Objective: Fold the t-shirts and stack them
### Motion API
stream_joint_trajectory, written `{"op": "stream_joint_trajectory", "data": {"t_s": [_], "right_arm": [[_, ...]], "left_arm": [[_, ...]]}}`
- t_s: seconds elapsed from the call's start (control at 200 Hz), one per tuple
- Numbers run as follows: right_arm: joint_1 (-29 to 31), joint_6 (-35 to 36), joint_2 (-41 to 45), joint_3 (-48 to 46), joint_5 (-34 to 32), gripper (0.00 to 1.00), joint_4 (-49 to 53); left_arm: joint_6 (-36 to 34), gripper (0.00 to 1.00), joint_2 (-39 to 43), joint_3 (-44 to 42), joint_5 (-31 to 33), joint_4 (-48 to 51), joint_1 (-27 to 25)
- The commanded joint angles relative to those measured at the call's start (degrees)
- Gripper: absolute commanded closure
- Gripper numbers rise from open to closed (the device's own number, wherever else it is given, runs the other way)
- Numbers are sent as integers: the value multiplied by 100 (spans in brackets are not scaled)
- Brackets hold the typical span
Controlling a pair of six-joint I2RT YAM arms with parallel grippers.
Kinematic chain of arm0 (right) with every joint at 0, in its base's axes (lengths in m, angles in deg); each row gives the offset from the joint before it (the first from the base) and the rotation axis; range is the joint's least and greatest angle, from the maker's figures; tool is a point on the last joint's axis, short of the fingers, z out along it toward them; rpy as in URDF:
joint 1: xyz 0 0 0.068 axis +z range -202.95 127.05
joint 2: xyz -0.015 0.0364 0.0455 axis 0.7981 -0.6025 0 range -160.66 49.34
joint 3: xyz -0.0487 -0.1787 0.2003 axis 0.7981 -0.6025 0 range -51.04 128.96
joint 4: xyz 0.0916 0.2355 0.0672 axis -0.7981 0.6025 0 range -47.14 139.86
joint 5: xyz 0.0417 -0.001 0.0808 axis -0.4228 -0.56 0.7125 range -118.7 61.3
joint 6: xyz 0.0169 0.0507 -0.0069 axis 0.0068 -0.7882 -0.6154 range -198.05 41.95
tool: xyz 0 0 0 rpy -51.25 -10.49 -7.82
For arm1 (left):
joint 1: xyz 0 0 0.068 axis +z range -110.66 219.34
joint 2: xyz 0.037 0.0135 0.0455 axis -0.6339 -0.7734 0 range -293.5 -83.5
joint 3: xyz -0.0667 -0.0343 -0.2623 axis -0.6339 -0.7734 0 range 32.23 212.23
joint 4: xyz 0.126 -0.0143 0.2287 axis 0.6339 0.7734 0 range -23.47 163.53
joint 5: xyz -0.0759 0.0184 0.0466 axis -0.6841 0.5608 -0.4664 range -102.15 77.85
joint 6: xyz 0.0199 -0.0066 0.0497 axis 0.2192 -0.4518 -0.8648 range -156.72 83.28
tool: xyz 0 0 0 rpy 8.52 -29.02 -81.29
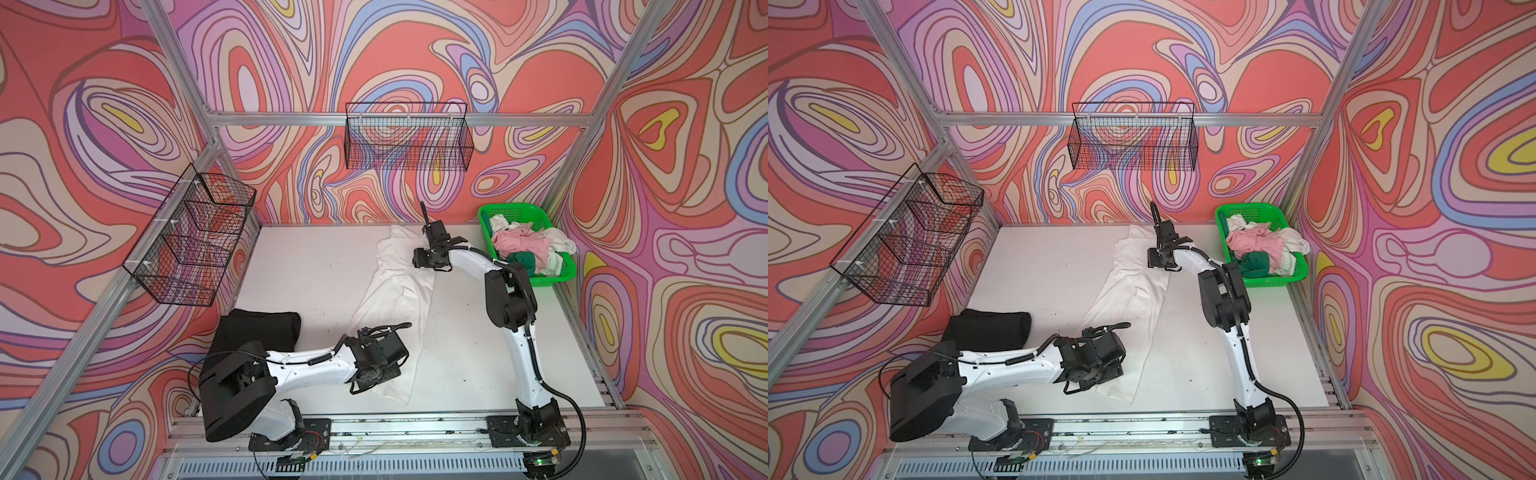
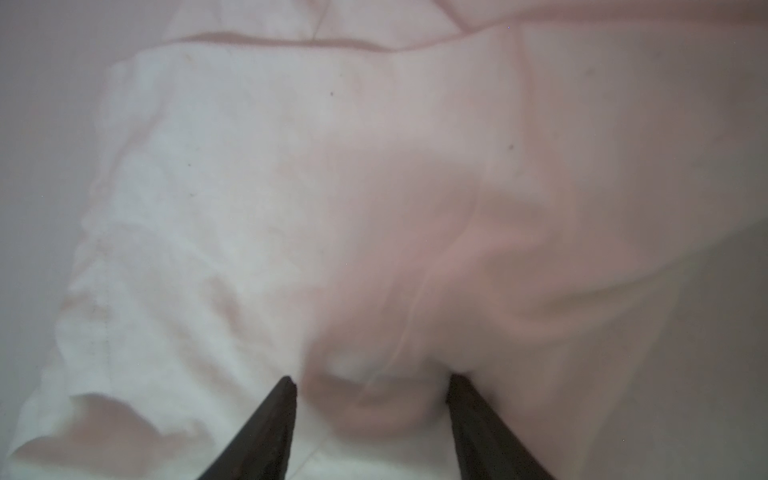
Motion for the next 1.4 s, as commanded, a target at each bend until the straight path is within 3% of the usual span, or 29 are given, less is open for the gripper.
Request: {"op": "stream_joint_trajectory", "data": {"t_s": [0.0, 0.175, 0.391, 0.581, 0.716, 1.051, 1.392], "right_arm": [[26, -32, 401, -260, -194, 38, 438], [33, -197, 1089, -654, 85, 38, 281], [67, -412, 2009, -1365, 183, 37, 8], [156, -555, 2512, -2015, 260, 37, -124], [246, -702, 3006, -2702, 258, 37, -381], [659, -1164, 4129, -4050, 237, 36, -738], [1197, -1766, 4966, -5614, 546, 36, -1341]], "left_arm": [[657, 23, -28, -486, -670, 405, -231], [635, 21, 662, -317, -317, 1119, -354], [298, 5, 1256, 165, 105, 1846, -360], [39, 0, 1421, 521, 115, 2163, -359], [-207, 0, 1832, 692, 521, 2645, -306], [-1547, 0, 2530, 755, 545, 3279, 948], [-2246, 0, 2895, 255, 326, 3357, 1953]]}}
